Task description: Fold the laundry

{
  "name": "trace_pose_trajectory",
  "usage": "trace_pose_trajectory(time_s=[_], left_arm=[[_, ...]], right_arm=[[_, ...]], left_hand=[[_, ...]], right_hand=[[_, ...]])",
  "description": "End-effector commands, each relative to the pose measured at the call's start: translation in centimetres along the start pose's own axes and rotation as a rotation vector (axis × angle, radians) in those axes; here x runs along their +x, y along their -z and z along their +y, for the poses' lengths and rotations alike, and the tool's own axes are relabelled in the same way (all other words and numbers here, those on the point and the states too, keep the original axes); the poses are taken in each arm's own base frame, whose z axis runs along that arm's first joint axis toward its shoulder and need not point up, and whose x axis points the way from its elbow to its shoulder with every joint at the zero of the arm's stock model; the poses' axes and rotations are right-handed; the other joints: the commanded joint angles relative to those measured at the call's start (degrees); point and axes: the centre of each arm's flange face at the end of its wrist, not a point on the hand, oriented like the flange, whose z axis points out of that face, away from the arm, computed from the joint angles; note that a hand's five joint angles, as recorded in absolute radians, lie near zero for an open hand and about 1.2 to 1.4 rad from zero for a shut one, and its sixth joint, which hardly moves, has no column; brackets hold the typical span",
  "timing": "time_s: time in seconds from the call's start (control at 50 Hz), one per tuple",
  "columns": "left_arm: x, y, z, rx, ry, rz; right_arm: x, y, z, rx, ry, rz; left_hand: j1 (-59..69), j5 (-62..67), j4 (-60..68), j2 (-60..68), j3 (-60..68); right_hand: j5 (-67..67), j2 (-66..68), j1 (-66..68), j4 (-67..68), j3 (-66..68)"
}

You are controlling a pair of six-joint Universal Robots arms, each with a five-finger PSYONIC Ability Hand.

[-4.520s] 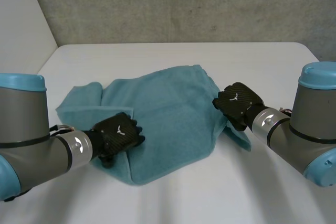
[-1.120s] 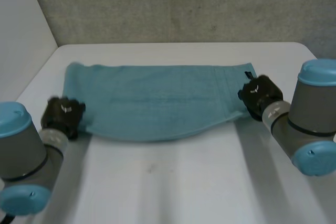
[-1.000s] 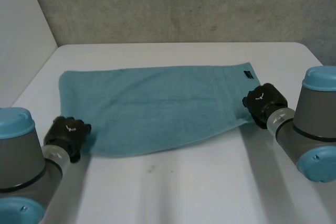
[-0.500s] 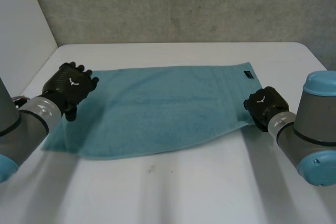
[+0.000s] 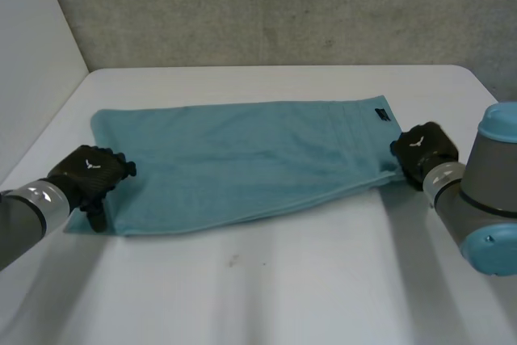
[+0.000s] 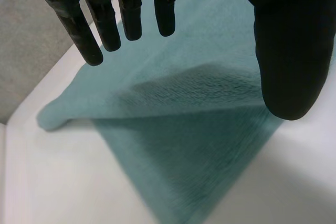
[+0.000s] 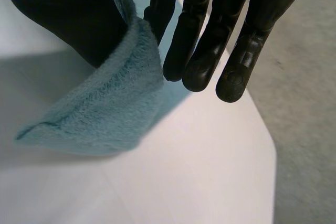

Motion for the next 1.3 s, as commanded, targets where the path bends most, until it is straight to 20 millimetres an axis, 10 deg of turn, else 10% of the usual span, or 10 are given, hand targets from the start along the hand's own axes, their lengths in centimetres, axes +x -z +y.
trace_pose_trajectory(time_s=[0.02,0.7,1.06,1.3], left_arm=[[1.9,1.3,-1.6,0.081,0.168,0.017],[7.3,-0.7,0.4,0.046,0.146,-0.06],[6.1,-2.3,0.6,0.087,0.143,-0.178],[5.3,0.4,0.5,0.089,0.146,-0.217]], right_arm=[[1.6,-0.9,0.4,0.003,-0.039,0.075],[1.2,-0.7,0.6,-0.001,-0.041,0.056],[1.1,-0.7,0.7,-0.005,-0.041,0.053],[0.9,-0.6,0.7,-0.005,-0.04,0.048]], left_hand=[[2.97,2.86,2.98,3.1,3.21],[7.68,7.57,7.69,7.81,7.92],[7.68,7.57,7.69,7.81,7.92],[6.51,6.39,6.52,6.64,6.75]], right_hand=[[12.53,12.52,24.16,11.66,12.04],[12.53,12.52,24.16,11.66,12.04],[12.53,12.52,24.16,11.66,12.04],[12.53,12.52,24.16,11.66,12.04]])
